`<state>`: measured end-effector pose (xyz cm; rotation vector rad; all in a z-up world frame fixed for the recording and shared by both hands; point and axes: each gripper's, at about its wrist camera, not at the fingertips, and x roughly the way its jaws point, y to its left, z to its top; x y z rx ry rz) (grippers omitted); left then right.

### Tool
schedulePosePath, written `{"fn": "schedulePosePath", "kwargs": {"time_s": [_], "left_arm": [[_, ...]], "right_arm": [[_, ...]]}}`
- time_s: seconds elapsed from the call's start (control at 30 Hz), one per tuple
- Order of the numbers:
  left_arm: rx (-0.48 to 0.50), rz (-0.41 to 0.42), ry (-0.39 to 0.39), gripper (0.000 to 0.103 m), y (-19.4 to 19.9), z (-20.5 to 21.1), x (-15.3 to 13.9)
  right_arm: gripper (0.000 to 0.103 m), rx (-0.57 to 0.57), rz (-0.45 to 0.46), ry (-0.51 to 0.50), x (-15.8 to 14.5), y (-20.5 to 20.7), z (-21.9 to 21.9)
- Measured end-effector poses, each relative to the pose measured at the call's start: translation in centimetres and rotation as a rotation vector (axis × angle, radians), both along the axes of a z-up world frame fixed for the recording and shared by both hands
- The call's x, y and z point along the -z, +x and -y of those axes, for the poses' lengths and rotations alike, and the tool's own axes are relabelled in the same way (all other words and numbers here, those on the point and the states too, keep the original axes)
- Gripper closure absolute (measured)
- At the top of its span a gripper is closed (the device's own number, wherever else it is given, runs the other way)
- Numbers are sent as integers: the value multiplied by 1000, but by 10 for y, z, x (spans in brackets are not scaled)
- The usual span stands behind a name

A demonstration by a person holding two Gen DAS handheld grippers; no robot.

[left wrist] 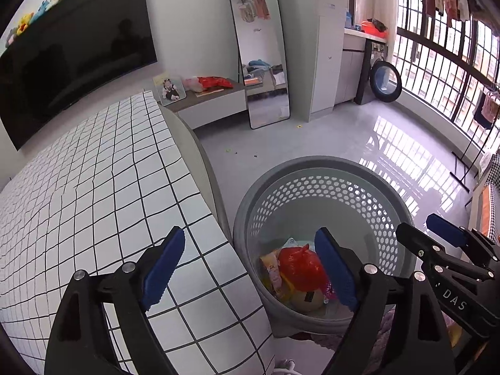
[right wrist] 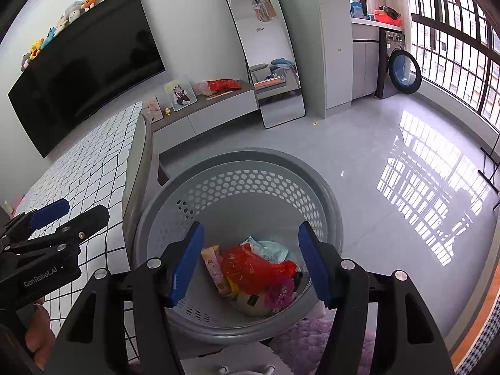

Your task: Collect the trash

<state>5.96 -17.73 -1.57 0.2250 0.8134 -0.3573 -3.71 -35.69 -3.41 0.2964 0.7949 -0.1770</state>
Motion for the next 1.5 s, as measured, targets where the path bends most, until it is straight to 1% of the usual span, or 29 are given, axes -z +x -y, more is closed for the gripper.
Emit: {"fn": "schedulePosePath", "kwargs": {"time_s": [0.07, 0.13, 0.27, 0.33, 1.13, 1.3, 1.5], "left_arm": [[-3, 3, 3, 18, 0, -1, -1], [-5, 10, 8, 12, -1, 0, -2], [-8, 20, 12, 9, -4, -1, -3], [-10, 22, 13, 8, -4, -1, -4], [-27, 22, 18, 7, -2, -7, -5], [-39, 32, 26, 7, -2, -6, -6], [-43, 20, 27, 7, 1, -5, -4]], "right_arm": [[40, 2, 3, -2, -1, 0, 0], [40, 6, 5, -1, -1, 0, 0], [38, 15, 5, -5, -1, -1, 1], [35, 20, 7, -7, -1, -3, 2], [35, 38, 12, -15, -2, -7, 3], [35, 39, 12, -15, -2, -8, 4], [35, 38, 11, -14, 0, -8, 3]]}}
